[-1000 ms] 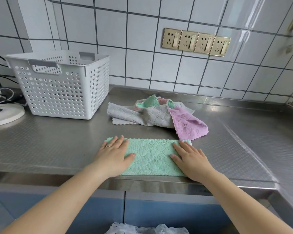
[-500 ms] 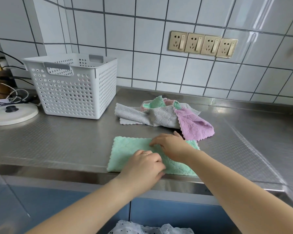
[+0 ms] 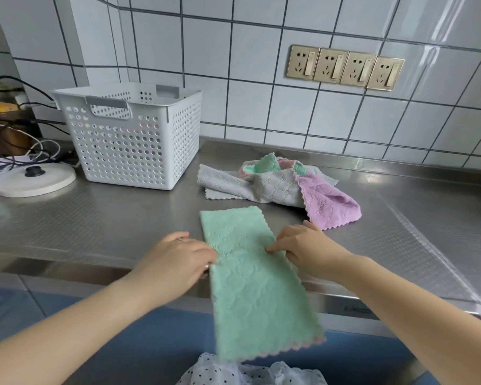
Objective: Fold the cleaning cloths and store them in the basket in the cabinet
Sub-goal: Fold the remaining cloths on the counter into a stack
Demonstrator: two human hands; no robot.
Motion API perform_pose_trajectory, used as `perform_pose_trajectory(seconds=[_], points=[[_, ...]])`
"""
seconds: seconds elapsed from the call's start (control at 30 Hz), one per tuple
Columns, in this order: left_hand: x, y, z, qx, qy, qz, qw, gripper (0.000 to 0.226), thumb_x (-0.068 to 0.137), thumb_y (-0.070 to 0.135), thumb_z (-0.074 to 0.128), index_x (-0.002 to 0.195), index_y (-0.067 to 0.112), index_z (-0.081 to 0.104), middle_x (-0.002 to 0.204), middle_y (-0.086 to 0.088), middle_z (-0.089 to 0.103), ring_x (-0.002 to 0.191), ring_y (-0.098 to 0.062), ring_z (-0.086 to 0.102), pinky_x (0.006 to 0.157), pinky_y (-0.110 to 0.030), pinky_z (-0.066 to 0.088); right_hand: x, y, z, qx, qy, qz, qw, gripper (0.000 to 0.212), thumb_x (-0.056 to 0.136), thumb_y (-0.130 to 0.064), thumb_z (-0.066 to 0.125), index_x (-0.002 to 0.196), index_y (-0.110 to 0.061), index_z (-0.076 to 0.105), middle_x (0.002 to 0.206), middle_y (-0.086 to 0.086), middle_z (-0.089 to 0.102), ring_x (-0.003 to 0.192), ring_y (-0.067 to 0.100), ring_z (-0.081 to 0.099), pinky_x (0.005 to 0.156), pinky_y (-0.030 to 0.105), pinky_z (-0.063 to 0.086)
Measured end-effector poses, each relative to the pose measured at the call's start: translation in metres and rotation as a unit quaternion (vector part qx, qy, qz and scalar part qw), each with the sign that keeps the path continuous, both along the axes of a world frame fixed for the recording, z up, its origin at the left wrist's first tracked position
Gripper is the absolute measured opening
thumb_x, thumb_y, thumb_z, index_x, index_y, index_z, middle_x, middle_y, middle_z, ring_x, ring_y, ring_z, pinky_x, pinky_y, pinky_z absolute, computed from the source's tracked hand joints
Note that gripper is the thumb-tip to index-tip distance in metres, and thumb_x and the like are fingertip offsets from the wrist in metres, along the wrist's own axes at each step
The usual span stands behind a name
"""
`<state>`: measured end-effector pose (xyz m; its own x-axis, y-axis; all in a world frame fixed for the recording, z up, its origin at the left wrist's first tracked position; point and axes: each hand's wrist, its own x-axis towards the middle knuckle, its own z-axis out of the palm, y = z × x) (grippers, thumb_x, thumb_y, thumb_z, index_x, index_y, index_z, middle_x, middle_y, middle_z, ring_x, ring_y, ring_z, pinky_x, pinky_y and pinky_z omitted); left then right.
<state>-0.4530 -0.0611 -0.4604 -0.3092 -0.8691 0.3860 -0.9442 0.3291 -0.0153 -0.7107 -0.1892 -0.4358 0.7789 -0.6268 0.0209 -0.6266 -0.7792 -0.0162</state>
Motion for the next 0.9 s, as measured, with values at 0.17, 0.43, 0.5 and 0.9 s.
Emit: perform_pose_trajectory(seconds=[0.17, 0.43, 0.5, 0.9], points=[[0.026, -0.003, 0.001, 0.035, 0.036, 0.018, 0.999, 0.032, 0.082, 0.038, 0.04, 0.094, 0.037, 0.07, 0.108, 0.022, 0.068, 0.1, -0.001, 0.064, 0.095, -0.046, 0.048, -0.011, 0.013, -0.013, -0.056, -0.084, 0.071, 0.992, 0.042, 0.076, -0.018, 0.052, 0.112, -0.033, 0.068, 0.104, -0.003, 0.064, 0.094, 0.022, 0.062, 0.089, 0.049, 0.048], [0.017, 0.018, -0.018, 0.045, -0.12, -0.108, 0.986, 0.067, 0.078, 0.026, 0.044, 0.145, 0.025, 0.035, 0.155, 0.002, 0.025, 0.144, -0.014, 0.019, 0.115, -0.04, 0.011, -0.042, 0.039, -0.037, -0.167, -0.008, 0.175, 0.97, 0.077, 0.08, -0.049, 0.052, 0.148, -0.029, 0.024, 0.152, -0.002, 0.032, 0.14, 0.014, 0.029, 0.11, 0.058, 0.016], [0.01, 0.014, -0.023, 0.032, -0.146, -0.114, 0.982, 0.072, 0.072, 0.017, 0.037, 0.144, 0.022, 0.034, 0.152, -0.002, 0.032, 0.141, -0.018, 0.027, 0.114, -0.042, 0.017, -0.036, 0.042, -0.043, -0.197, -0.01, 0.201, 0.96, 0.076, 0.082, -0.049, 0.056, 0.148, -0.028, 0.025, 0.15, -0.001, 0.036, 0.137, 0.015, 0.036, 0.109, 0.06, 0.021], [-0.014, -0.006, -0.002, 0.077, 0.441, 0.021, 0.894, 0.043, 0.083, 0.039, 0.062, 0.124, 0.042, 0.049, 0.101, 0.028, 0.065, 0.096, 0.007, 0.06, 0.085, -0.014, 0.046, 0.013, 0.048, -0.006, 0.167, -0.459, -0.114, 0.865, 0.039, 0.093, -0.02, 0.057, 0.055, -0.03, 0.053, 0.047, -0.016, 0.044, 0.047, 0.001, 0.038, 0.05, 0.012, 0.03]])
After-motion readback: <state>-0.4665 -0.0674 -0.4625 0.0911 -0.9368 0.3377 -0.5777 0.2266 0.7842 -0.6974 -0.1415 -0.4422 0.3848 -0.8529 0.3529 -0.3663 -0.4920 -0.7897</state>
